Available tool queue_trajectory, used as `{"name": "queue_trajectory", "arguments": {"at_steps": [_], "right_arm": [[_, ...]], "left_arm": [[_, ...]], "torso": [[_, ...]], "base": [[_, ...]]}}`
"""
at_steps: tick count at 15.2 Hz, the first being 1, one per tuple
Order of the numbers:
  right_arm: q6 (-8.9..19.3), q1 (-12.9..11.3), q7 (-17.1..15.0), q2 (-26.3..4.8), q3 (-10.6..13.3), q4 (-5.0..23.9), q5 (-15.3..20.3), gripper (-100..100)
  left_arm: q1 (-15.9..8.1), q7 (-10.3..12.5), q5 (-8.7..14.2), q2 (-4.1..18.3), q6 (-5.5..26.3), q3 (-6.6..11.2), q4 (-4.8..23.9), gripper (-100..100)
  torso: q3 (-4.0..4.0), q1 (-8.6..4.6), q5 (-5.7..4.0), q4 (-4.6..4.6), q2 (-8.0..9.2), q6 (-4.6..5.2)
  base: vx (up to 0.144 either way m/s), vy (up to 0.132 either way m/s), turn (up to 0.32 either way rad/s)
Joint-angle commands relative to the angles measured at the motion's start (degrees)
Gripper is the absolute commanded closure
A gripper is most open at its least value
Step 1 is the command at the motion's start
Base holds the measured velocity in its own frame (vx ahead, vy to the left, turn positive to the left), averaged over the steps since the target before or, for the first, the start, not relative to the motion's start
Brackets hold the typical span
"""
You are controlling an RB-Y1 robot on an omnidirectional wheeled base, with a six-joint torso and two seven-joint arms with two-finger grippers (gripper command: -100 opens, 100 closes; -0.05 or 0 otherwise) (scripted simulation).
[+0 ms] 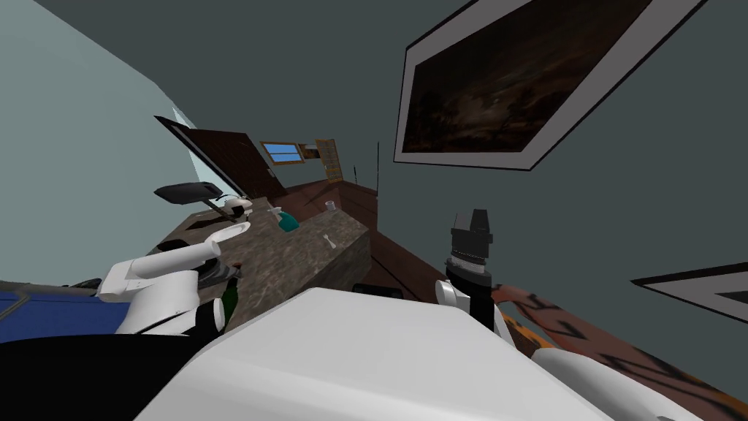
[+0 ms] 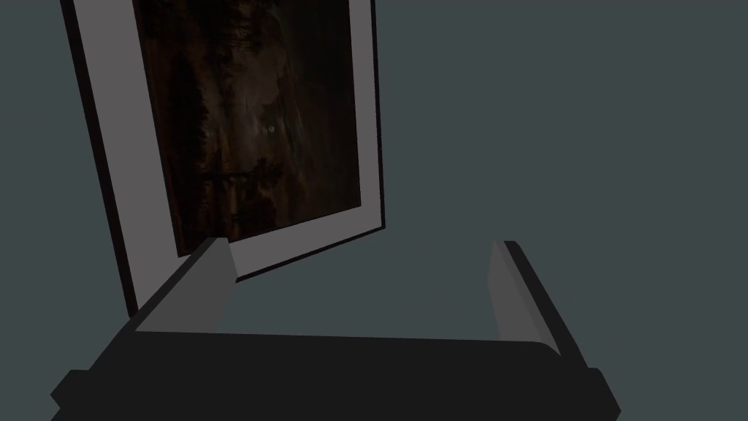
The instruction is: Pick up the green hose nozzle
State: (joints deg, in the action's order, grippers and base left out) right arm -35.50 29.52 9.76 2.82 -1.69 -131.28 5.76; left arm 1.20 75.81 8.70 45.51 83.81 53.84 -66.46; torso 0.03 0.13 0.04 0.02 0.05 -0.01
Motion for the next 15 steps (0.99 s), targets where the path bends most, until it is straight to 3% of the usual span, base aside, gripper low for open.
{"name": "queue_trajectory", "arguments": {"at_steps": [1, 3, 4, 5, 8, 15], "right_arm": [[0.0, 0.0, 0.0, 0.0, 0.0, 0.0, 0.0, 0], [0.0, 0.0, 0.0, 0.0, 0.0, 0.0, 0.0, 0], [0.0, 0.0, 0.0, 0.0, 0.0, 0.0, 0.0, 0], [0.0, 0.0, 0.0, 0.0, 0.0, 0.0, 0.0, 0], [0.0, 0.0, 0.0, 0.0, 0.0, 0.0, 0.0, 0], [0.0, 0.0, 0.0, 0.0, 0.0, 0.0, 0.0, 0]], "left_arm": [[-0.3, 2.2, 0.0, 0.6, 2.9, 1.67, 1.7, -100], [-0.3, 2.2, 0.0, 0.6, 4.4, 1.67, 1.7, -100], [-0.6, 3.8, 0.0, 1.0, 6.2, 2.93, 3.3, -100], [-0.6, 3.8, 0.0, 1.0, 7.1, 2.93, 3.3, -100], [-1.0, 6.6, 0.0, 1.7, 11.0, 5.05, 6.0, -100], [-1.4, 9.8, -0.1, 2.3, 16.9, 7.44, 9.2, -100]], "torso": [[0.00, 0.00, 0.00, 0.00, 0.00, 0.00], [0.02, 0.03, 0.00, 0.01, 0.04, 0.00], [0.02, 0.00, 0.00, 0.01, 0.03, -0.01], [0.01, 0.01, 0.00, 0.00, 0.01, 0.02], [0.02, 0.05, 0.01, 0.01, 0.04, 0.01], [0.01, 0.00, 0.00, 0.01, 0.02, -0.01]], "base": [[-0.021, 0.032, -0.130], [-0.026, 0.029, -0.091], [-0.016, 0.028, -0.130], [-0.023, 0.030, -0.106], [-0.032, 0.039, -0.136], [-0.025, 0.028, -0.086]]}}
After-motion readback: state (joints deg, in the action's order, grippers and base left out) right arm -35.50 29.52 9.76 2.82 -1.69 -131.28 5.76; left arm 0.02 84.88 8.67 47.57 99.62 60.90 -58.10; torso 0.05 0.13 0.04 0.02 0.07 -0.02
